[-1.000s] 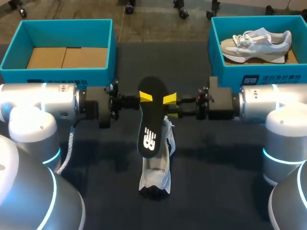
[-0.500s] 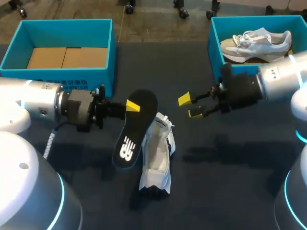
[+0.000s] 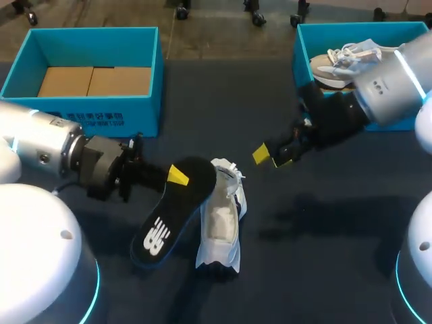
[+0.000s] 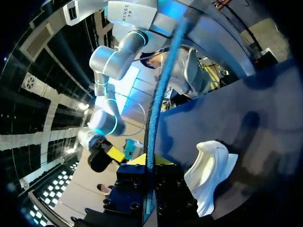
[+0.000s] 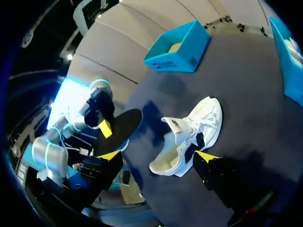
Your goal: Take the shoe out of the shoebox, open the shoe tongue, remove and reinsert the insole, then place the shoe into the shoebox
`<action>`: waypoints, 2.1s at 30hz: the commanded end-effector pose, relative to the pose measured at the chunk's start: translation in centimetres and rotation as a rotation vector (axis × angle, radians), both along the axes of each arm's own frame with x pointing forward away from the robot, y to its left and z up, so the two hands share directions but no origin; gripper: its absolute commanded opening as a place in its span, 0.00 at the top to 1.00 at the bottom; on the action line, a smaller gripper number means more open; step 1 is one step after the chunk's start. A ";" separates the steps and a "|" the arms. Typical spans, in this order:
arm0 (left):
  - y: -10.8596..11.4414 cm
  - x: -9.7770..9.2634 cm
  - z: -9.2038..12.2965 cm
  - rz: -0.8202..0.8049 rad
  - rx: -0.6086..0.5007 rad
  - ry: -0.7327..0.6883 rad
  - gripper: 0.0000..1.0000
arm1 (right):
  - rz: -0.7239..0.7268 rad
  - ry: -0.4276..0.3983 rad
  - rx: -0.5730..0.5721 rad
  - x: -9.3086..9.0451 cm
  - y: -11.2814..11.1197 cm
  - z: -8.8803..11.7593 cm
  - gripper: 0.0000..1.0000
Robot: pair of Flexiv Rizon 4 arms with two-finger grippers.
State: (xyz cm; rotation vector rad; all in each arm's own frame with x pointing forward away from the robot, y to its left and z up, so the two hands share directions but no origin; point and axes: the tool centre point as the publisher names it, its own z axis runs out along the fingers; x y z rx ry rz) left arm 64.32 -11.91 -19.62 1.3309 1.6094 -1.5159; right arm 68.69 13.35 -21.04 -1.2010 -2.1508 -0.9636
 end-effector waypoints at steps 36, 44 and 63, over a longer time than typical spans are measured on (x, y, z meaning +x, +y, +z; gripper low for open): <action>-0.7 -7.6 -2.2 -0.051 -0.023 0.286 1.00 | 0.607 -0.535 -0.565 -4.9 0.3 -6.1 0.00; -1.0 -8.5 -3.3 -0.037 -0.053 0.357 1.00 | 0.528 -0.773 -0.509 -6.1 1.5 -9.9 0.00; -2.3 -7.2 -6.1 -0.027 -0.084 0.370 1.00 | 0.543 -0.721 -0.470 -5.9 1.5 -12.4 0.00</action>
